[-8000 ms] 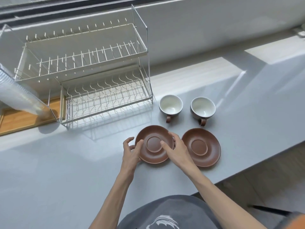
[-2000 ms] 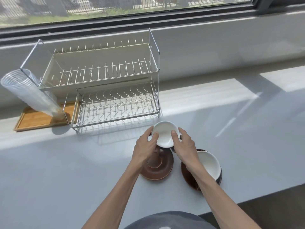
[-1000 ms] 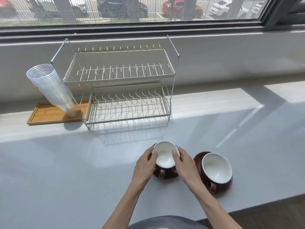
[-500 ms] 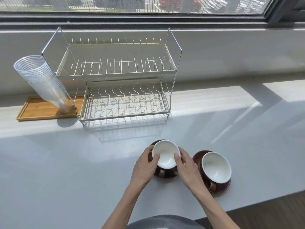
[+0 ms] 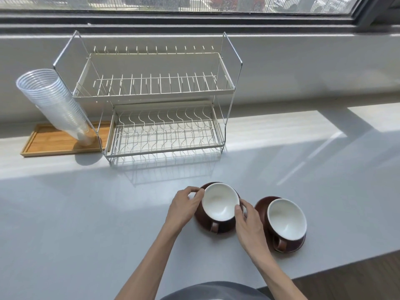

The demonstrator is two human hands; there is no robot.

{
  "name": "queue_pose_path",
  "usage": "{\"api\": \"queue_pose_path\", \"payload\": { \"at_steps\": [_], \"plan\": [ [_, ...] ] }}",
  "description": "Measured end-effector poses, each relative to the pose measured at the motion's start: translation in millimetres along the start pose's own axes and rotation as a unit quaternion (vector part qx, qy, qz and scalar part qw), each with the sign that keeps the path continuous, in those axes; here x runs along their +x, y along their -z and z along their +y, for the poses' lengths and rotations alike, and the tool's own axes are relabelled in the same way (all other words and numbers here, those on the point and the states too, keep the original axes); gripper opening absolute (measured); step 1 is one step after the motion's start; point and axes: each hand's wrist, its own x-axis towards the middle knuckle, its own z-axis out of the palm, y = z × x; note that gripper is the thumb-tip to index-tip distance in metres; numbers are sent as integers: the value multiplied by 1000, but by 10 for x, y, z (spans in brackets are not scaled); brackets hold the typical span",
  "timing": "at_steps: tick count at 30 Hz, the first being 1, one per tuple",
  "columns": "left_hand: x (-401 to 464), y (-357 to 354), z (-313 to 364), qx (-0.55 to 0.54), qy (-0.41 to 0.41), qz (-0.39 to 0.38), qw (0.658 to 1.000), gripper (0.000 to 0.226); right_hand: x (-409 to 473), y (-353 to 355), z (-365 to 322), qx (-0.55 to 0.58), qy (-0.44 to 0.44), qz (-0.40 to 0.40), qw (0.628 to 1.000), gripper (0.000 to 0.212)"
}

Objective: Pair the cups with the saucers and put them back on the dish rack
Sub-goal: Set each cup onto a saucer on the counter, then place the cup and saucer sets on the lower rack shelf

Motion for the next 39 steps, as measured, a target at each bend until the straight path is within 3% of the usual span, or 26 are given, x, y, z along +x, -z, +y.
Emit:
{"api": "queue_pose_path", "payload": {
  "at_steps": [4, 11, 23, 32, 39],
  "plan": [
    [86, -16, -30, -58, 43, -45, 996, 38, 45, -8, -43, 52, -49, -30, 997, 41],
    [112, 4, -116, -82, 44, -65, 994, 27, 127, -13, -50, 95, -74, -33, 992, 17],
    [37, 229, -131, -142, 50, -5, 989, 33, 429, -55, -419, 71, -45, -95, 992, 26],
    [278, 618, 330, -163, -7, 27, 986, 26, 879, -46, -1051, 77, 15, -118, 990, 39],
    [650, 847, 742, -156, -23, 46, 986, 28, 1325, -104, -1516, 88, 40, -111, 989, 31]
  ]
}}
